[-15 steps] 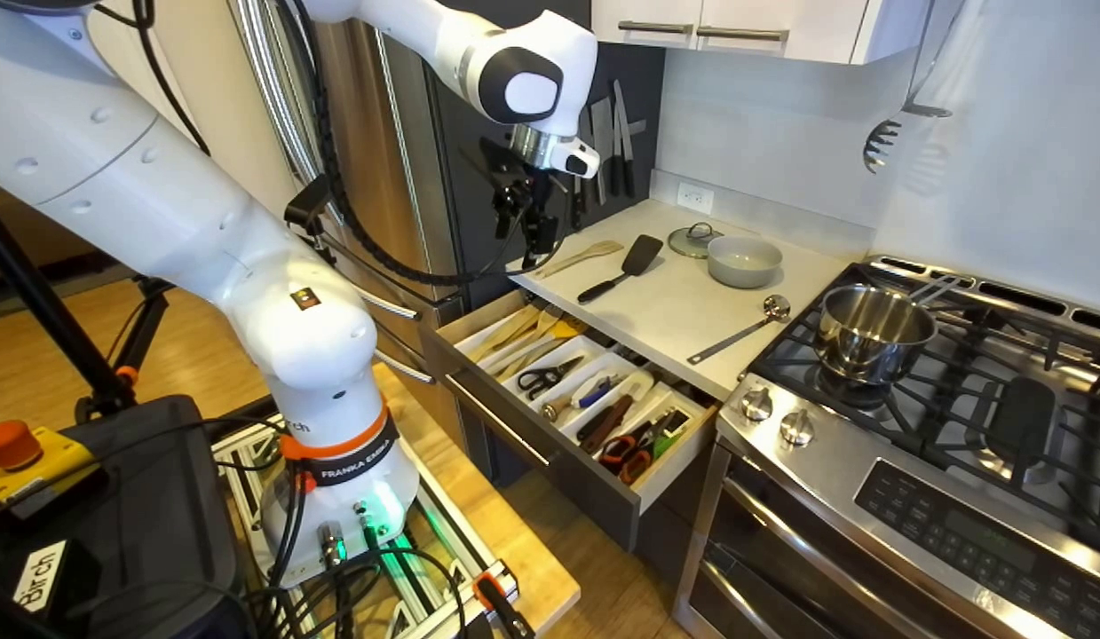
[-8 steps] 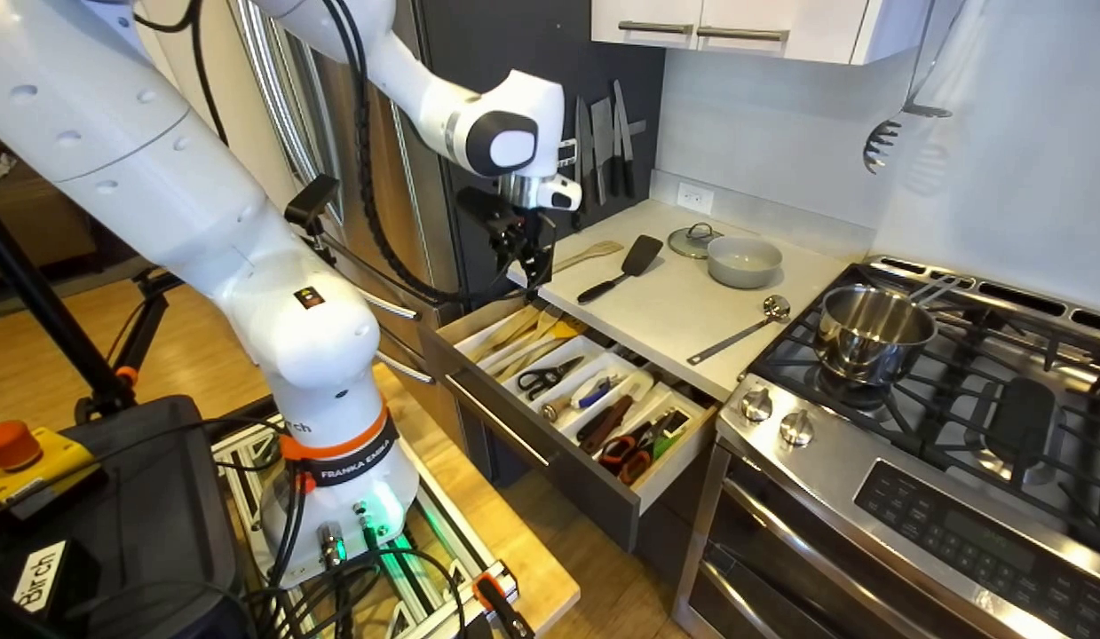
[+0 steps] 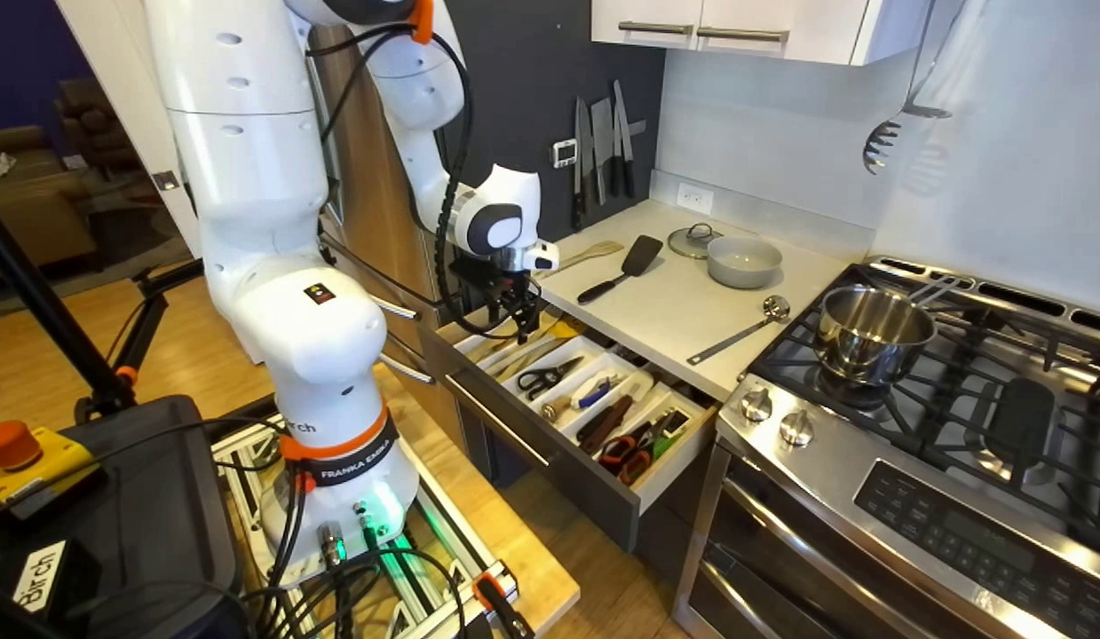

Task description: Remove one wooden spoon from the drawer

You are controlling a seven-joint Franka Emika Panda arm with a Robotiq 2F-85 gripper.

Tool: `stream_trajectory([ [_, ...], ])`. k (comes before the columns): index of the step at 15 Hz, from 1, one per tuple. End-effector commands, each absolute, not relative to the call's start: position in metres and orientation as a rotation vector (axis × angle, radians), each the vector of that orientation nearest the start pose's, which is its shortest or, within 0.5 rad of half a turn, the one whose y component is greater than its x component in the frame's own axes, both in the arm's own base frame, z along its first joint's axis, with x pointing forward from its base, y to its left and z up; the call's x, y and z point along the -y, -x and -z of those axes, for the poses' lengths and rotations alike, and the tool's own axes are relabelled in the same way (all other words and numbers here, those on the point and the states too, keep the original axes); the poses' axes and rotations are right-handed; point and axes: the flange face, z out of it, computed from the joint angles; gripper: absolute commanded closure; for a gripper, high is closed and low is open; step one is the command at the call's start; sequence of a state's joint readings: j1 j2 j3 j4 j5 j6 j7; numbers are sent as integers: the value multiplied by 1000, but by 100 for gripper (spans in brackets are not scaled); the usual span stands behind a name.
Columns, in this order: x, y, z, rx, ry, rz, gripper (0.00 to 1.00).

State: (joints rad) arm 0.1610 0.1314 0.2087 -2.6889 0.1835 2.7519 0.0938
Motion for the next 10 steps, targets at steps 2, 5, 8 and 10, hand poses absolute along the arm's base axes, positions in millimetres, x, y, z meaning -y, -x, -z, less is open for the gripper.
stream_trajectory([
  [2, -149, -392, -161, 146, 3048, -195, 0],
  [5, -154, -402, -141, 138, 3038, -238, 0],
  [8, -157, -411, -124, 85, 3104, -70, 0],
  [10, -159, -420, -110, 82, 3124, 58, 0],
])
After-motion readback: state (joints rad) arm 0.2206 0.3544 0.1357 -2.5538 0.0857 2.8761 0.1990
